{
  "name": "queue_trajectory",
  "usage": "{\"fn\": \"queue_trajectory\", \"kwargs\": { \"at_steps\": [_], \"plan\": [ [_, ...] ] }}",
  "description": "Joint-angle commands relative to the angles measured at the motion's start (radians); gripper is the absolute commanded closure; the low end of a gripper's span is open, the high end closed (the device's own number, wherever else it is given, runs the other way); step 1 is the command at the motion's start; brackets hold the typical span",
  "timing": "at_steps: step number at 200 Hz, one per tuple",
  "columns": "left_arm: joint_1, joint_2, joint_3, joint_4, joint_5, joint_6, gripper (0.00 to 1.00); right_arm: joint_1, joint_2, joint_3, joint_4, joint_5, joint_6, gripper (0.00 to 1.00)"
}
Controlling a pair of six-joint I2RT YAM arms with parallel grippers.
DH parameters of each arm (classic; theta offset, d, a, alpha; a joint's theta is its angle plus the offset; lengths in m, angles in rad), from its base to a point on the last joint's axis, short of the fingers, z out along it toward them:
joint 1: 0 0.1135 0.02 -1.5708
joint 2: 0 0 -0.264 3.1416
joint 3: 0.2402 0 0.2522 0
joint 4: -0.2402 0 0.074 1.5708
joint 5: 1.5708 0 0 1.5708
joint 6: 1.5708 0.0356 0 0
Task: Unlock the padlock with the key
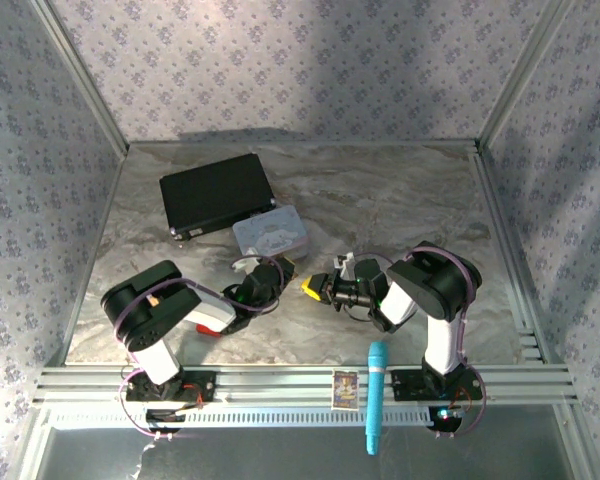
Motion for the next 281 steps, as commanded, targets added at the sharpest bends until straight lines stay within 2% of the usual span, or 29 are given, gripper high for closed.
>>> {"fn": "queue_trajectory", "kwargs": {
  "at_steps": [1,59,116,143,242,281],
  "plan": [
    [-0.021,-0.002,0.007,-0.079,0.145,-0.06,0.81,-0.009,0.013,0.037,0.043,0.013,0.009,1.0],
    [-0.021,0.0,0.015,-0.099,0.156,-0.046,0.81,-0.014,0.023,0.037,0.044,0.007,0.008,1.0],
    [-0.023,-0.018,0.022,-0.146,0.147,-0.031,0.91,-0.022,0.011,0.036,0.043,-0.004,0.036,1.0],
    [-0.026,-0.011,0.012,-0.084,0.143,-0.013,1.0,-0.023,0.019,0.052,0.043,-0.035,0.083,1.0],
    [-0.035,0.024,-0.005,0.022,0.151,-0.017,1.0,-0.058,0.047,0.063,0.034,-0.069,0.101,1.0],
    [-0.037,0.037,0.008,-0.009,0.153,-0.019,1.0,-0.05,0.039,0.074,0.028,-0.071,0.102,1.0]
  ]
}}
